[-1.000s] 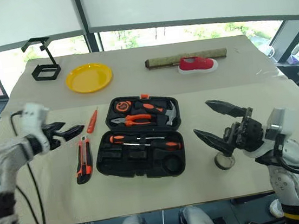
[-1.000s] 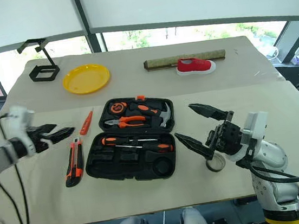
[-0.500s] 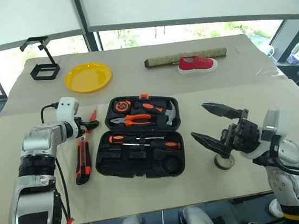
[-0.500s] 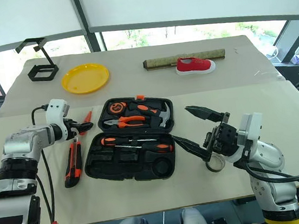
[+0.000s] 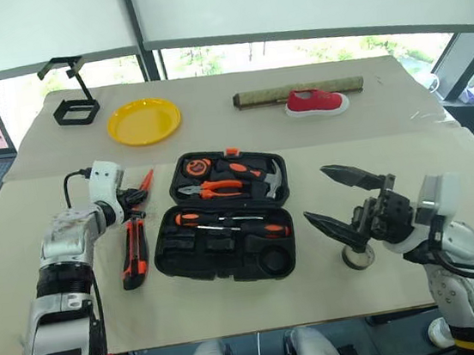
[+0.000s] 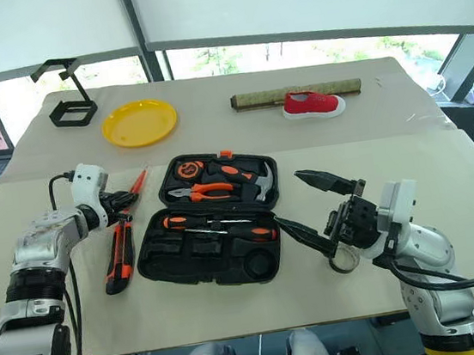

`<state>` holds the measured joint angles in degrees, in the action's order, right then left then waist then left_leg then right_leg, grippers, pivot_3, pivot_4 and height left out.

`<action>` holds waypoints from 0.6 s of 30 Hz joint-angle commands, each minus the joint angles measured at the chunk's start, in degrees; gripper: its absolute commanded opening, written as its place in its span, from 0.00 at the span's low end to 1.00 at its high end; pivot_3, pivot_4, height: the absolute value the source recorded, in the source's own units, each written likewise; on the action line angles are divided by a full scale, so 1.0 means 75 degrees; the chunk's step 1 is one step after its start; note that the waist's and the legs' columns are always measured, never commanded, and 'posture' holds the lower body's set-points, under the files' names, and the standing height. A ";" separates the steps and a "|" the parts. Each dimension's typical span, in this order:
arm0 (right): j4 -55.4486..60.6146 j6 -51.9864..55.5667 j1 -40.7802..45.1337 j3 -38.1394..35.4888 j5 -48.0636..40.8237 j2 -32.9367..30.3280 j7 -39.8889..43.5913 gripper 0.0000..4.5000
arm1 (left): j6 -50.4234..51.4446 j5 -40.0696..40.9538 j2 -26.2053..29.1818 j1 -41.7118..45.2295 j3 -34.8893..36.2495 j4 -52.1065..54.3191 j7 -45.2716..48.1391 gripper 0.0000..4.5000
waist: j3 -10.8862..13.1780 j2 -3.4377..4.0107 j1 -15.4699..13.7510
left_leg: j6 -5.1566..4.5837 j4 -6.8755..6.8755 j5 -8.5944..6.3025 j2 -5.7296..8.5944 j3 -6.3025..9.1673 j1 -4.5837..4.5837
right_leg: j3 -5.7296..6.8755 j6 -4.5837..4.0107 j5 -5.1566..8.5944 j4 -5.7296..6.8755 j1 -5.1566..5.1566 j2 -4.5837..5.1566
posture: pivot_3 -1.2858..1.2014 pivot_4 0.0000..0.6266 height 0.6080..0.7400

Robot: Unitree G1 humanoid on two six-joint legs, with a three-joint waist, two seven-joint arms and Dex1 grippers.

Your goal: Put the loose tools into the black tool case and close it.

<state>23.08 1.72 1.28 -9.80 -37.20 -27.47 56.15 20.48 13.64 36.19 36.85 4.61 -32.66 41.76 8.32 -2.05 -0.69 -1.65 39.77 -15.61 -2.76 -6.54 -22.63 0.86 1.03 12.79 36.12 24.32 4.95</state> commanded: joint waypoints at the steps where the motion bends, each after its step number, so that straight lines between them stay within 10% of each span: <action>1: 0.0363 0.0135 -0.0073 -0.0342 -0.0298 -0.0369 0.0087 1.00 | -0.1996 0.0460 0.0485 0.0282 0.0356 0.0181 0.2056 0.10 | 0.0000 0.0000 0.0004 | -0.0001 0.0001 -0.0001 0.0000 0.0000 -0.0003 | 0.0000 0.0001 -0.0001 -0.0003 0.0001 0.0000 | 0.52 0.24 1.00; 8: 0.1058 0.1415 -0.0872 -0.1014 -0.1146 -0.2021 0.0595 1.00 | -0.3216 0.0820 0.1605 -0.0267 -0.0756 0.1495 0.6466 0.10 | -0.0001 0.0005 0.0000 | -0.0016 0.0000 -0.0010 0.0004 -0.0008 -0.0024 | 0.0007 0.0006 0.0003 -0.0023 0.0008 0.0010 | 0.52 0.24 1.00; 18: 0.2240 0.2674 -0.1590 -0.0523 -0.0957 -0.2594 -0.0280 1.00 | -0.3250 -0.0779 0.1172 -0.0584 -0.2147 0.2962 0.5652 0.10 | 0.0002 0.0002 -0.0020 | -0.0028 0.0025 -0.0009 0.0004 0.0010 -0.0028 | -0.0004 0.0020 0.0000 -0.0020 -0.0001 0.0004 | 0.52 0.24 1.00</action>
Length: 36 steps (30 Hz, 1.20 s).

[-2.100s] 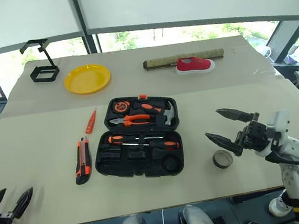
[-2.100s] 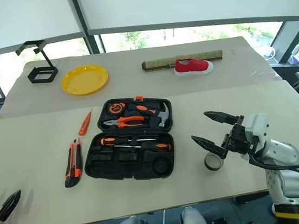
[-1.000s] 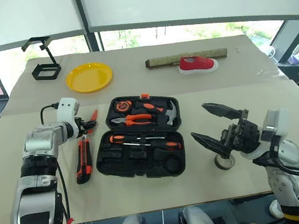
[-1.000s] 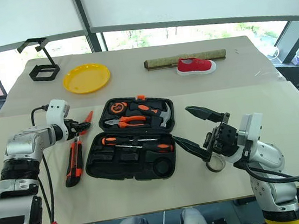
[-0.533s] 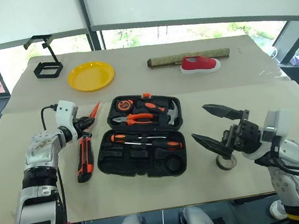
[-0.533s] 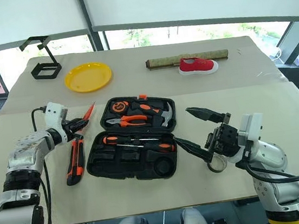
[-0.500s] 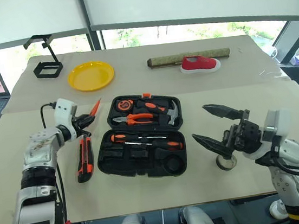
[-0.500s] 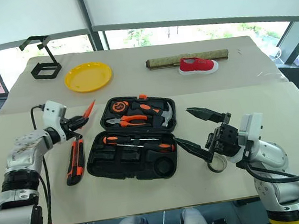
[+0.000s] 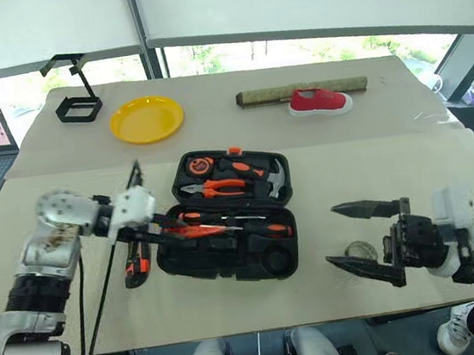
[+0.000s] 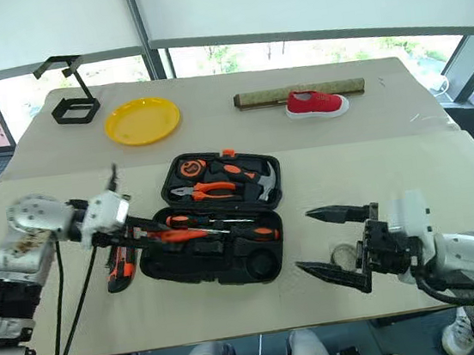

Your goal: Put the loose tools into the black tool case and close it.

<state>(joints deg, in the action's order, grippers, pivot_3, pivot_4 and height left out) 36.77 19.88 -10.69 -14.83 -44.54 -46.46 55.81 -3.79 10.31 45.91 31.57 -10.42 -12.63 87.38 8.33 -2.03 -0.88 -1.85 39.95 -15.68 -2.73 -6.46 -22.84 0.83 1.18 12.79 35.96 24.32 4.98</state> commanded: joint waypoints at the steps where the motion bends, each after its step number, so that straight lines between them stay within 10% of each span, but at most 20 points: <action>1: 0.0468 0.0319 0.0022 0.0240 0.0057 -0.0057 -0.0300 1.00 | 0.0009 -0.0479 -0.0184 0.0161 -0.0218 0.0300 -0.0543 0.10 | 0.0000 0.0000 0.0013 | 0.0000 0.0001 0.0000 -0.0001 0.0000 0.0000 | -0.0001 0.0000 0.0000 0.0000 0.0000 -0.0001 | 0.52 0.24 1.00; 36: 0.0246 0.0672 0.0400 0.0947 0.0764 0.0188 -0.0526 1.00 | 0.0460 -0.2138 0.0486 0.0273 -0.1236 0.0751 -0.0485 0.10 | -0.0002 0.0000 0.0026 | 0.0000 0.0006 0.0002 -0.0001 -0.0001 0.0013 | -0.0004 0.0002 0.0002 0.0010 -0.0008 -0.0006 | 0.52 0.24 1.00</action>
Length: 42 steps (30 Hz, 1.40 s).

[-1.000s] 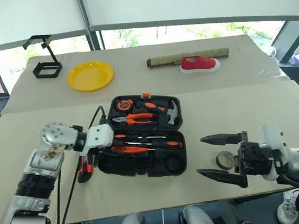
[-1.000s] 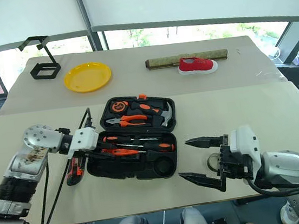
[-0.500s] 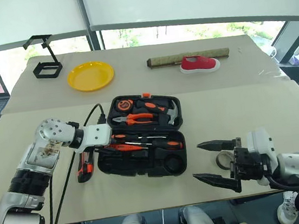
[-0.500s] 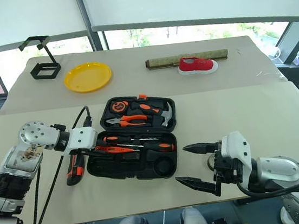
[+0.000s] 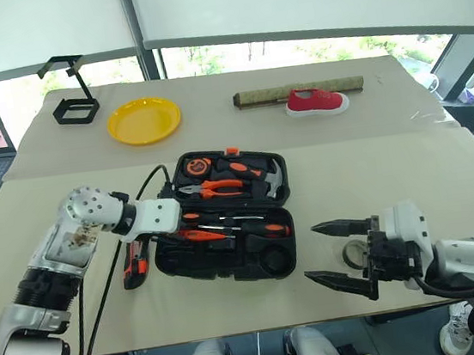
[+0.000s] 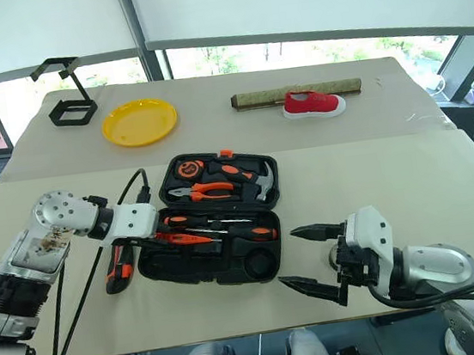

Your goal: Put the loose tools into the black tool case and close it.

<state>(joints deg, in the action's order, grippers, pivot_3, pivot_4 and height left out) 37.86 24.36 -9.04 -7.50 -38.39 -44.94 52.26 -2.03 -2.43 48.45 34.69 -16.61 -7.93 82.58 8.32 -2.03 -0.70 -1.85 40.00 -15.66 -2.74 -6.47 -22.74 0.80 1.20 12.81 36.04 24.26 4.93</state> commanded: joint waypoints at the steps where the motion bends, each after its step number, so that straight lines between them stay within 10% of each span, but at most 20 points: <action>1: 0.0104 0.0092 0.0204 -0.0016 -0.0060 -0.0018 -0.0061 1.00 | 0.0271 -0.0485 0.0131 -0.0167 -0.0462 0.0186 0.0136 0.10 | -0.0001 0.0000 0.0006 | 0.0000 0.0000 0.0000 -0.0001 0.0000 0.0004 | -0.0002 0.0000 0.0000 0.0001 -0.0002 -0.0001 | 0.52 0.24 1.00; 7: 0.0154 0.0204 0.0330 0.0068 -0.0086 0.0010 -0.0104 1.00 | 0.0725 -0.0399 0.0040 -0.0314 -0.0496 0.0450 0.0077 0.10 | -0.0004 0.0002 0.0001 | 0.0000 -0.0001 0.0000 -0.0001 -0.0001 0.0015 | -0.0008 -0.0001 0.0001 0.0004 -0.0010 -0.0003 | 0.52 0.24 1.00; 17: 0.0211 0.0265 0.0310 0.0066 -0.0231 0.0007 -0.0059 1.00 | -0.0347 0.0922 -0.0131 -0.0130 0.0426 -0.0128 0.0394 0.90 | -0.0003 0.0002 0.0021 | 0.0000 -0.0005 0.0000 -0.0003 -0.0002 0.0011 | -0.0012 -0.0002 0.0002 0.0003 -0.0001 -0.0006 | 0.52 0.24 1.00; 24: -0.0034 0.0100 0.0370 0.0104 -0.0169 0.0090 0.0089 1.00 | -0.0262 0.2194 -0.0729 0.0061 0.1220 -0.0775 0.0352 0.90 | -0.0001 -0.0002 -0.0032 | -0.0001 0.0017 0.0000 -0.0005 0.0002 -0.0011 | -0.0001 0.0001 -0.0001 0.0004 0.0004 -0.0005 | 0.52 0.24 1.00; 35: -0.0433 -0.0384 0.0646 0.0297 0.0069 0.0580 0.0257 1.00 | -0.0760 0.2271 -0.1178 -0.0632 0.1291 -0.1692 0.0292 0.00 | -0.0001 -0.0002 0.0008 | -0.0002 0.0025 -0.0001 -0.0006 0.0004 -0.0012 | -0.0001 0.0002 -0.0002 0.0007 0.0004 -0.0008 | 0.52 0.24 1.00; 42: -0.0563 -0.0399 0.0802 0.0316 0.0157 0.0621 0.0347 1.00 | -0.1212 0.1882 -0.1228 -0.0818 0.1219 -0.1992 0.0000 0.00 | -0.0001 -0.0002 -0.0021 | -0.0003 0.0032 -0.0001 -0.0006 0.0005 -0.0015 | 0.0001 0.0003 -0.0004 0.0007 0.0002 -0.0006 | 0.52 0.24 1.00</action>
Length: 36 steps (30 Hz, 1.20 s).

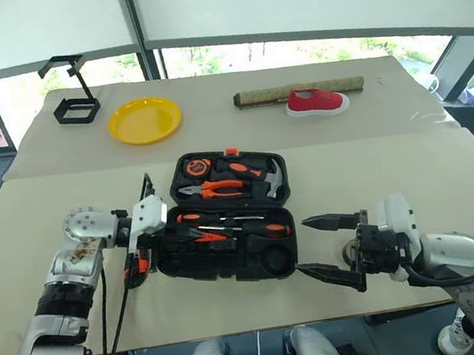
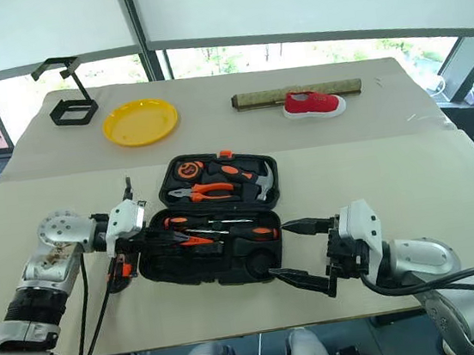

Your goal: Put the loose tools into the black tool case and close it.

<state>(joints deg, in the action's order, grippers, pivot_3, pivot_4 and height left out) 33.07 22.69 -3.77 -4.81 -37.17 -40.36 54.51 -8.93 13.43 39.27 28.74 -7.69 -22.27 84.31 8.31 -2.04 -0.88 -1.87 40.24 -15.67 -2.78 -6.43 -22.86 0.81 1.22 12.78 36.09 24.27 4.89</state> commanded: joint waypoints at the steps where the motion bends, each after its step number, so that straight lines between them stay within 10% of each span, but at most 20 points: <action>1: 0.0079 -0.0155 0.0123 -0.0033 -0.0007 0.0009 0.0049 1.00 | -0.0341 -0.0330 0.0002 -0.0043 -0.0013 -0.0139 -0.0295 0.00 | 0.0000 0.0000 0.0004 | 0.0000 0.0000 0.0000 0.0000 0.0000 0.0001 | 0.0000 0.0000 0.0000 0.0000 0.0000 0.0000 | 0.52 0.24 1.00; 22: -0.0011 -0.0022 0.0408 0.0041 -0.0036 0.0001 0.0023 1.00 | -0.0635 -0.0679 -0.0070 -0.0920 -0.0106 -0.0347 -0.1121 0.00 | -0.0064 0.0083 0.0089 | 0.0001 -0.0038 0.0002 -0.0002 -0.0013 0.0064 | -0.0026 -0.0009 0.0000 0.0003 -0.0029 -0.0002 | 0.52 0.24 1.00; 30: -0.0503 -0.1018 0.0535 -0.0286 0.0029 0.0530 0.0206 1.00 | -0.0251 0.1005 -0.0067 -0.1758 0.1743 0.0624 -0.1908 0.00 | -0.0086 0.0115 0.0214 | 0.0003 -0.0057 0.0003 -0.0011 -0.0015 0.0079 | -0.0033 -0.0022 0.0007 0.0008 -0.0025 -0.0014 | 0.52 0.24 1.00; 36: -0.0890 -0.1939 0.0003 -0.0782 -0.0039 0.0645 0.0934 1.00 | 0.0866 0.1858 0.0318 -0.4288 0.4015 0.2654 -0.3213 0.41 | -0.0066 0.0078 0.0222 | 0.0007 -0.0069 0.0003 -0.0032 -0.0012 0.0062 | -0.0026 -0.0023 0.0008 0.0000 -0.0010 -0.0010 | 0.52 0.24 1.00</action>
<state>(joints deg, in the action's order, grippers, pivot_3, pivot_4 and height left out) 26.30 11.78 -3.49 -8.47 -36.20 -36.22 59.68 -4.29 25.08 41.00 0.23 16.21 -7.60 63.82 7.81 -1.46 0.79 -1.82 39.72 -15.66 -3.01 -6.52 -22.39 0.64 1.06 12.85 36.09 24.18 4.90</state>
